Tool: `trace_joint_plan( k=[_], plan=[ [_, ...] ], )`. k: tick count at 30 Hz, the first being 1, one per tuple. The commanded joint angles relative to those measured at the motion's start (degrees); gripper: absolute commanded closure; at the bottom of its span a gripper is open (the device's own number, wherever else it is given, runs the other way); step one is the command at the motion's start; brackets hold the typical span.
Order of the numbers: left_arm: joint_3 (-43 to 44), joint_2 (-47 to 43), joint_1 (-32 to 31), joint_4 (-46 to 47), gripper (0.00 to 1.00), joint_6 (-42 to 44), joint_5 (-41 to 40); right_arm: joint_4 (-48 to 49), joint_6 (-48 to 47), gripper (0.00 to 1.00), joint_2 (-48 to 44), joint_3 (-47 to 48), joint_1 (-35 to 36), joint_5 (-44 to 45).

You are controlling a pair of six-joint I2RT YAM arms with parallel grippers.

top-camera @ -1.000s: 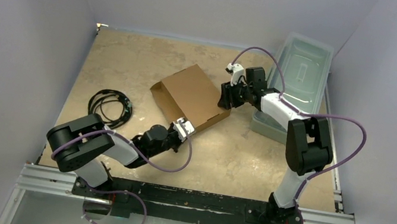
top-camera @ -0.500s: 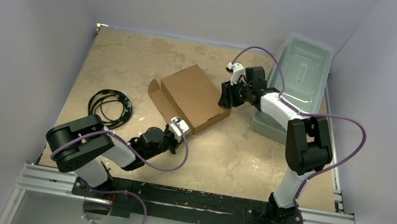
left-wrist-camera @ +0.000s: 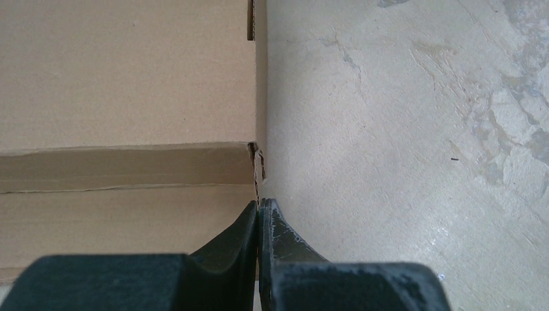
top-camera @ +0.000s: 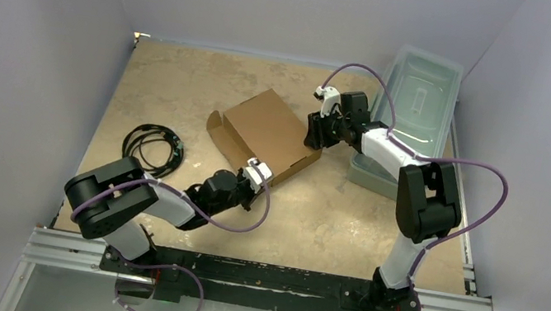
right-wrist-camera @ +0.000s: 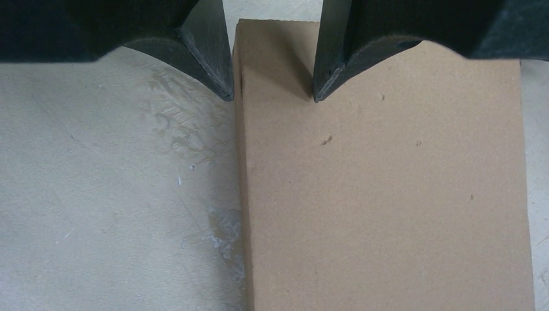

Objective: Fold the paper box

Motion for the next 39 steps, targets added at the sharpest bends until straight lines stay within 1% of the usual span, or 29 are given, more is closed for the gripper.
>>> trace_joint_plan(
  k=[1,6,10,17,28,39],
  plan=[
    [3.8,0.2,0.7,-1.1,1.00,0.7,2.6,-1.6,-1.7,0.50,2.1,0.5,0.6,2.9],
    [9.1,-0.2,1.5,-9.2,1.00,-0.6,2.8,-1.7,-2.0,0.50,2.0,0.4,1.2,2.1],
    [12.4,-1.0,2.8,-15.5,1.00,-4.6,2.8,-1.7,-2.0,0.50,1.9,0.4,1.3,2.1],
    [8.5,-3.2,3.1,-11.7,1.00,-6.5,2.3,-1.5,-2.0,0.51,2.2,0.5,1.3,4.3],
    [7.9,-1.5,3.5,-10.8,1.00,-9.5,4.3,-2.1,-2.0,0.51,2.7,0.6,1.3,5.5],
    [9.6,-0.3,3.7,-11.8,1.00,-9.9,6.5,-2.3,-2.0,0.52,3.0,0.7,1.3,4.7]
  ],
)
